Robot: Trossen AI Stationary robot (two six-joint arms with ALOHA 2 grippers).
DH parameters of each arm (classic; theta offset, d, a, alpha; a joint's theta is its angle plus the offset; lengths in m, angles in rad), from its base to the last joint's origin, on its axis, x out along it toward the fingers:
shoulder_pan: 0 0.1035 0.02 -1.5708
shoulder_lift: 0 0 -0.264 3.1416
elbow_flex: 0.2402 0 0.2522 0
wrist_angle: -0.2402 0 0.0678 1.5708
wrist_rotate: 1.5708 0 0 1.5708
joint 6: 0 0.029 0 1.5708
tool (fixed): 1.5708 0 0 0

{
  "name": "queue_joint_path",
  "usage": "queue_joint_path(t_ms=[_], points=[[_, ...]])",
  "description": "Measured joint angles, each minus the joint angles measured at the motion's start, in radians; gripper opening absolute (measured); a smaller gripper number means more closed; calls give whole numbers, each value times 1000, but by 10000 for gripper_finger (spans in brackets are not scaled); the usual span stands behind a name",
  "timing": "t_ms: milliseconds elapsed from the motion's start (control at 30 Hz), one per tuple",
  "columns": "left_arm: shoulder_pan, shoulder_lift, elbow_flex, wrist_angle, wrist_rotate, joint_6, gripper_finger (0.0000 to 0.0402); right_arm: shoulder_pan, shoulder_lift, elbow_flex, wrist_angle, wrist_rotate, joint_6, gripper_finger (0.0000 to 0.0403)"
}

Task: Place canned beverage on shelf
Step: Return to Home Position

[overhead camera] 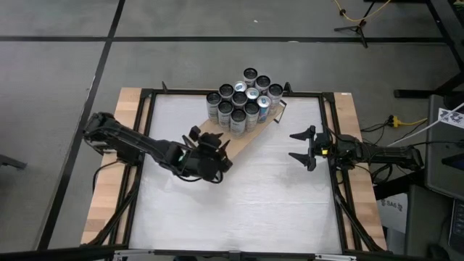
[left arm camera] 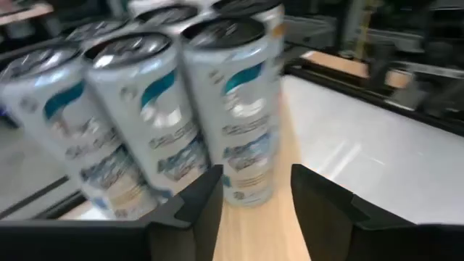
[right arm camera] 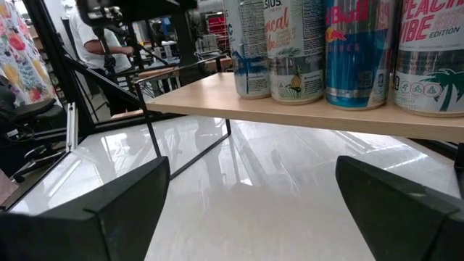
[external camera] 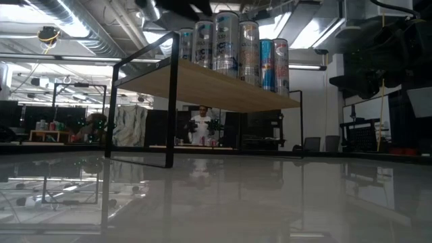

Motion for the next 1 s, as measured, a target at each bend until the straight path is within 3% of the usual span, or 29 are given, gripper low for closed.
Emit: queue_joint_path(t_ms=[133, 333, 500, 633, 800, 1000], points=[[-7, -47, 0, 98, 98, 196, 130, 0, 0, 0, 0, 0, 0, 388], [40, -122, 0, 254, 391, 537, 95, 0, 0, 0, 0, 0, 0, 388], [120, -197, 0, 315, 597, 716, 55, 0, 0, 0, 0, 0, 0, 388], [188, -261, 0, 315, 765, 813, 8, 0, 0, 0, 0, 0, 0, 388], [273, -349, -4, 250, 899, 851, 1, 0, 0, 0, 0, 0, 0, 388], [360, -544, -209, 326, 997, 854, 0, 0, 0, 0, 0, 0, 0, 388]])
